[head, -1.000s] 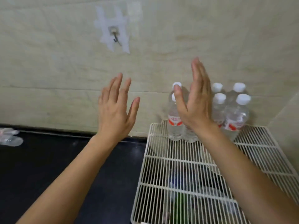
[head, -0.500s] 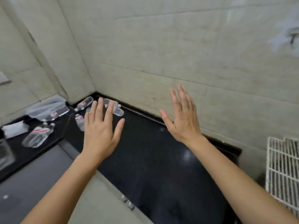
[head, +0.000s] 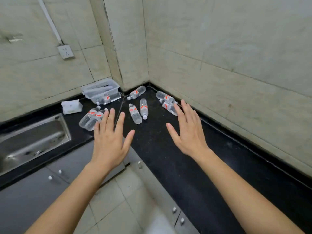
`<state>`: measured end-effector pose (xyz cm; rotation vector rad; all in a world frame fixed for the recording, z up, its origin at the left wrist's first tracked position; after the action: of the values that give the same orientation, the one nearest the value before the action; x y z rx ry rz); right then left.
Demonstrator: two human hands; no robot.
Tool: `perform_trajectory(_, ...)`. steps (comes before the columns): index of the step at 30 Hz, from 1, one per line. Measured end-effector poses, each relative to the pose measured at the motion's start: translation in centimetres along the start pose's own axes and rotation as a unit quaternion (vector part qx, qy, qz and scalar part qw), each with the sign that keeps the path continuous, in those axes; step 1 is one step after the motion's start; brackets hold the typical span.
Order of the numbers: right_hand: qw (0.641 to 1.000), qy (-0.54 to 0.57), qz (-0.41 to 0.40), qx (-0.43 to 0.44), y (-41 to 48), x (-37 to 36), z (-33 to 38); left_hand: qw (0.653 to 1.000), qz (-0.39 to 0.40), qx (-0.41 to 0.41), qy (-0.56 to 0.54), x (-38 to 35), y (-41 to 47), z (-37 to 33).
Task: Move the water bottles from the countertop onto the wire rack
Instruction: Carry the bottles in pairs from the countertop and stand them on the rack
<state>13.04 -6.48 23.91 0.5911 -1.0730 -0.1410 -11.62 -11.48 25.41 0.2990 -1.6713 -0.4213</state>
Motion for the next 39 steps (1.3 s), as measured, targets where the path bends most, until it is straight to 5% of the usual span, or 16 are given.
perform_trajectory(4,1.000,0.018,0.025,0.004,4.2,-6.8,-1.1,0.999,0.037,0.033,-0.017,-4.9,2.8,4.0)
perform_trajectory(11,0.978,-0.001,0.199,-0.067,10.6,-21.8,-6.0,0.977,0.195,0.091,0.006,-15.5,8.8,10.6)
perform_trajectory(23,0.931,0.041,0.321,-0.170,19.7,-32.5,-10.8,0.934,0.300,0.162,-0.104,-27.9,20.9,16.9)
perform_trajectory(26,0.889,0.143,0.344,-0.267,20.5,-36.3,-11.7,0.913,0.338,0.174,-0.147,-32.1,23.2,18.2)
perform_trajectory(31,0.754,0.295,0.317,-0.493,21.0,-43.4,-13.0,0.866,0.362,0.246,-0.240,-40.4,27.7,21.2)
perform_trajectory(39,0.626,0.370,0.251,-0.639,20.9,-53.1,-11.4,0.717,0.358,0.459,-0.384,-51.7,33.4,25.5)
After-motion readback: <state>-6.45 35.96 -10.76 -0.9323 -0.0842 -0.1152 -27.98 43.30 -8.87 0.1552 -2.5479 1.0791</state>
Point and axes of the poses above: each hand's wrist, its own y-axis towards the middle knuckle, its own x-axis out of the back of the hand, z = x × y, the point moved 5 cm from there along y, towards the middle knuckle, and after that the axes turned 2 degrees about -x, right-handed, at the moved point
